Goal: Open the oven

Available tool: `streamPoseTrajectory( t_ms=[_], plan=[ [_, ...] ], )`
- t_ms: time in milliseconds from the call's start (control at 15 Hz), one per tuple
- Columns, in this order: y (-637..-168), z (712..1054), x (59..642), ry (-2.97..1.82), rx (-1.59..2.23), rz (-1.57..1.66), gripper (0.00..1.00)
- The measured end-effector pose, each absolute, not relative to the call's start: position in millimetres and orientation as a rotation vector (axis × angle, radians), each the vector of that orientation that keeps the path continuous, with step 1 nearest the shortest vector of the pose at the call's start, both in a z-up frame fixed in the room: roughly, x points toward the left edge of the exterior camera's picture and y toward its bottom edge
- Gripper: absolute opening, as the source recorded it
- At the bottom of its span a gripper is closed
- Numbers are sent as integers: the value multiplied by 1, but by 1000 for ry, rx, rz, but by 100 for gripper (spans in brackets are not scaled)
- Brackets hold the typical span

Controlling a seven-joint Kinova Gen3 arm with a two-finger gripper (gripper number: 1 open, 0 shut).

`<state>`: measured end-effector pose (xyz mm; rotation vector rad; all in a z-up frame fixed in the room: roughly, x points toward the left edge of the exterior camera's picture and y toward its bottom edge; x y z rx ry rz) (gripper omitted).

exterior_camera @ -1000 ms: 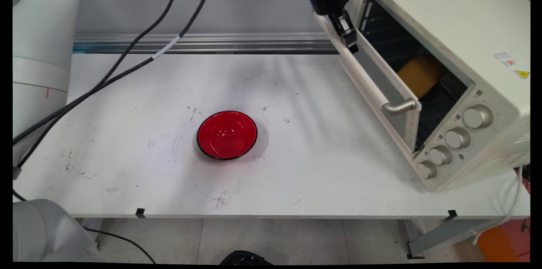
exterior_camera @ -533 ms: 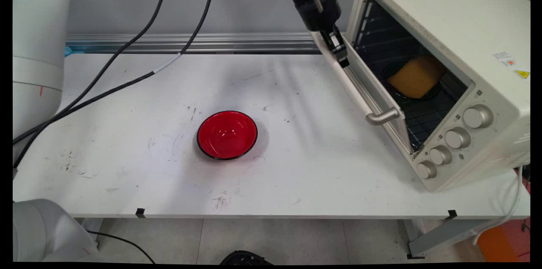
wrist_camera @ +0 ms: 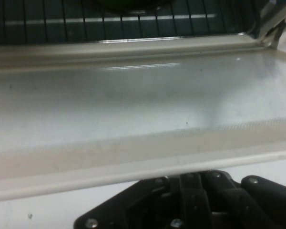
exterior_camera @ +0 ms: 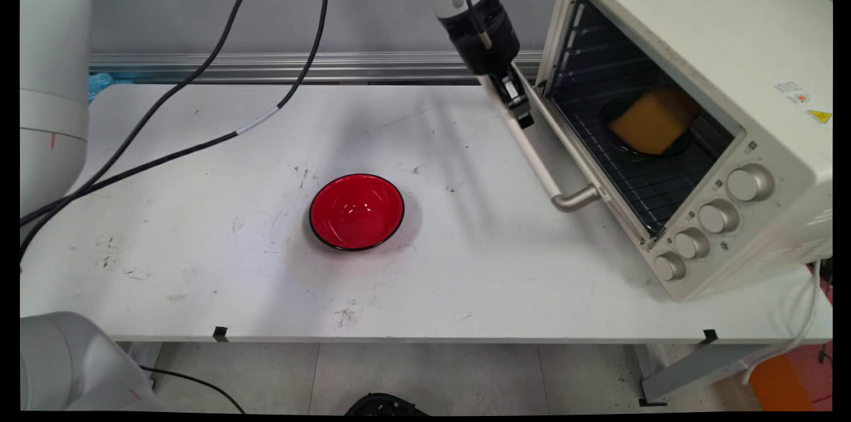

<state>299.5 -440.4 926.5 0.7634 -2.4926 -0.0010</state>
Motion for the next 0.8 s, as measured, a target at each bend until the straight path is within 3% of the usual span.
streamPoseTrajectory(
  t_ms=[800],
  plan=[
    [-416, 884, 321, -2431, 854, 20, 0]
  ],
)
